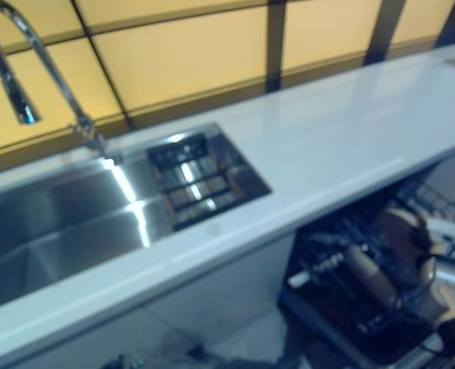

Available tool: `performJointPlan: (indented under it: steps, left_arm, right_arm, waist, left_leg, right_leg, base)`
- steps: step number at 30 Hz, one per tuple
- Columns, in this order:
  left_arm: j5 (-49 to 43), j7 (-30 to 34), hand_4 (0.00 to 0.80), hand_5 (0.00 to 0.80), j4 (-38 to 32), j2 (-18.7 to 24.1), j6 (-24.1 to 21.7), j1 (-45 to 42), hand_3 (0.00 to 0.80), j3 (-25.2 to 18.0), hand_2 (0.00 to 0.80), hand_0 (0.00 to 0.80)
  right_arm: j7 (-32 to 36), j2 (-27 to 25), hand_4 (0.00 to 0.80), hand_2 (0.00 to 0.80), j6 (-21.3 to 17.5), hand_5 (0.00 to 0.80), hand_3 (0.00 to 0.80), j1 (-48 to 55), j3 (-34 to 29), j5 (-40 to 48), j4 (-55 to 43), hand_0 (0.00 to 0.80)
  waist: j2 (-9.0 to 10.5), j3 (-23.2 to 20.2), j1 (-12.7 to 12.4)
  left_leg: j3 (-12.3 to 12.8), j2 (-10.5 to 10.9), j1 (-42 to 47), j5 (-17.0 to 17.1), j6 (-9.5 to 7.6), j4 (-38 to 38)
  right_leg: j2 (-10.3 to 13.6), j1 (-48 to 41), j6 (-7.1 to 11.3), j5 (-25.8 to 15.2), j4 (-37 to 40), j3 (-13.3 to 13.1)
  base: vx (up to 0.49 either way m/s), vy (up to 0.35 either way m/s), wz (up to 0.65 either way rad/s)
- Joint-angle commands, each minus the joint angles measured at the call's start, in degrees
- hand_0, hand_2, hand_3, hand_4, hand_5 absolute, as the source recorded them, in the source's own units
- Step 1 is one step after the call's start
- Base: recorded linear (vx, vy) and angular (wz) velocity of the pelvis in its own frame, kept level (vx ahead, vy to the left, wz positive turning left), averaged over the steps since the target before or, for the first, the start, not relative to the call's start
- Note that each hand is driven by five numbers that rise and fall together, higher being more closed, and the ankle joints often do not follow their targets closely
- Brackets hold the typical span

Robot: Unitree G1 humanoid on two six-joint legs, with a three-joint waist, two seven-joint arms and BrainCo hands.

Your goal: Take plates into dishwasher

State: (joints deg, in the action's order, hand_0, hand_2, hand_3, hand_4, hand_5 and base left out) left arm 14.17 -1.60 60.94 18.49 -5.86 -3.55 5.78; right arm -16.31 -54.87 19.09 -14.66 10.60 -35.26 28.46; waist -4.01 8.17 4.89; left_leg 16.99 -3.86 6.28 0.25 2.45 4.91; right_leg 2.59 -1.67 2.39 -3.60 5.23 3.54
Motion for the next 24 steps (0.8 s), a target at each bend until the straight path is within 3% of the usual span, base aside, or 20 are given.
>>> performJointPlan:
  steps: [1,18,24]
  left_arm:
    - [3.9,0.7,0.0,0.0,-0.7,1.7,-2.1,3.0,0.0,1.6,0.0,0.0]
    - [7.5,1.4,0.0,0.0,-4.5,0.7,-2.1,4.1,0.0,2.7,0.0,0.0]
    - [7.9,1.7,0.0,0.0,-4.6,0.6,-2.0,4.0,0.0,2.6,0.0,0.0]
  right_arm:
    - [-0.3,-0.5,0.8,0.8,0.8,0.8,0.8,-9.2,3.3,-1.3,4.3,0.8]
    - [0.4,-1.0,0.8,0.8,2.9,0.8,0.8,-13.2,9.2,-6.1,10.4,0.8]
    - [1.5,-0.8,0.8,0.8,3.9,0.8,0.8,-12.9,10.0,-5.4,11.2,0.8]
  waist:
    - [1.81,0.6,-2.2]
    - [-3.42,3.5,-2.9]
    - [-4.42,3.8,-2.9]
  left_leg:
    - [-3.0,0.9,2.6,-7.7,-4.22,0.1]
    - [-5.1,2.4,-0.2,-6.3,-3.68,0.1]
    - [-5.5,2.7,-0.5,-5.9,-3.51,0.1]
  right_leg:
    - [2.5,0.1,3.78,3.2,-0.2,2.1]
    - [3.7,1.8,3.25,2.9,-0.2,2.8]
    - [4.1,1.9,3.14,2.9,-0.2,3.0]
  base:
    - [0.0,0.0,0.0]
    - [-0.003,-0.002,0.03]
    - [0.001,0.0,0.01]
